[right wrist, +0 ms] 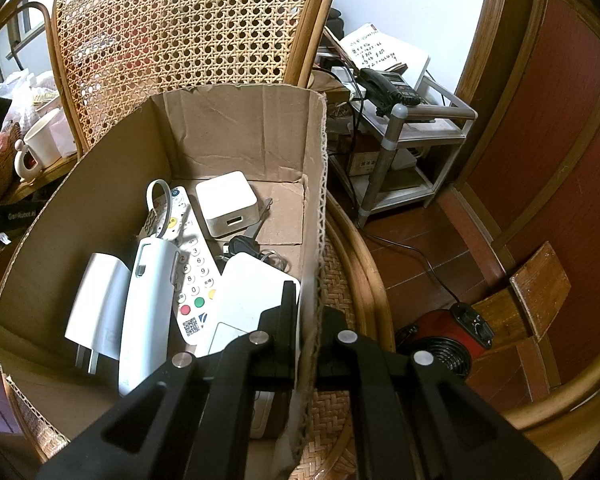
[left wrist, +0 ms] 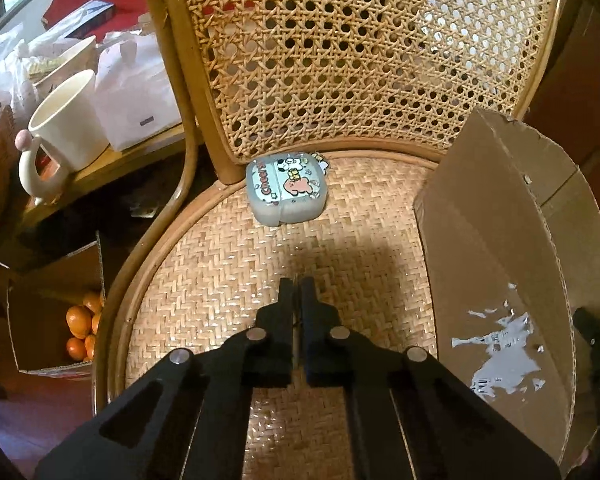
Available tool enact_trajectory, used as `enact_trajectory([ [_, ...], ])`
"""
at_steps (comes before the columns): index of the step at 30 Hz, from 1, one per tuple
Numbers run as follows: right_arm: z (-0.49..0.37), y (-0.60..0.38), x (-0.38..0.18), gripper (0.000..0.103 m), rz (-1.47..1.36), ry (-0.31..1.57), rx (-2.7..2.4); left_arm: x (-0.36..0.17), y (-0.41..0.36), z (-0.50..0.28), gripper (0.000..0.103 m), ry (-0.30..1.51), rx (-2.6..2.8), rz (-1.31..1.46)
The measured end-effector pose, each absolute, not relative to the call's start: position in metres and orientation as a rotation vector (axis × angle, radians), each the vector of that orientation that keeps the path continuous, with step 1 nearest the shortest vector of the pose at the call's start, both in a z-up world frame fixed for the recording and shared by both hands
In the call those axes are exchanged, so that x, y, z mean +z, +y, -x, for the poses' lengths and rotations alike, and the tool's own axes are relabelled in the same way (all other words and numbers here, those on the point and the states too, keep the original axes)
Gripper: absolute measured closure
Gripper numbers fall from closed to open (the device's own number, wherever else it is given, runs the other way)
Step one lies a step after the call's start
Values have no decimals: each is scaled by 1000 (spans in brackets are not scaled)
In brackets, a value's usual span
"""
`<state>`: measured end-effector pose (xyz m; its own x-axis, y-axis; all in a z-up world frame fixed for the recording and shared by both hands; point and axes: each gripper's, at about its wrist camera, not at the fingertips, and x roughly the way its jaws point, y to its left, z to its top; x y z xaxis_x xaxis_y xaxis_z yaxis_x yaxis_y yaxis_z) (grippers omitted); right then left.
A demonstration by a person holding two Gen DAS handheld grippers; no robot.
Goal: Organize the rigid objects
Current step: 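Carry the key fob into the cardboard box and open the left tool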
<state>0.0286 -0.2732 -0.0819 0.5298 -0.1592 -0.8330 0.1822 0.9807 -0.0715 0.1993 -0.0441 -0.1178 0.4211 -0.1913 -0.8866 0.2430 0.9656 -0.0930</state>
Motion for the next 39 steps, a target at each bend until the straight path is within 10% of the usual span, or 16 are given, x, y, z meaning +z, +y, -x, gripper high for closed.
enact_trajectory([
  [39, -29, -273, -82, 95, -25, 994, -205, 22, -122, -103, 98, 663, -504, -14],
])
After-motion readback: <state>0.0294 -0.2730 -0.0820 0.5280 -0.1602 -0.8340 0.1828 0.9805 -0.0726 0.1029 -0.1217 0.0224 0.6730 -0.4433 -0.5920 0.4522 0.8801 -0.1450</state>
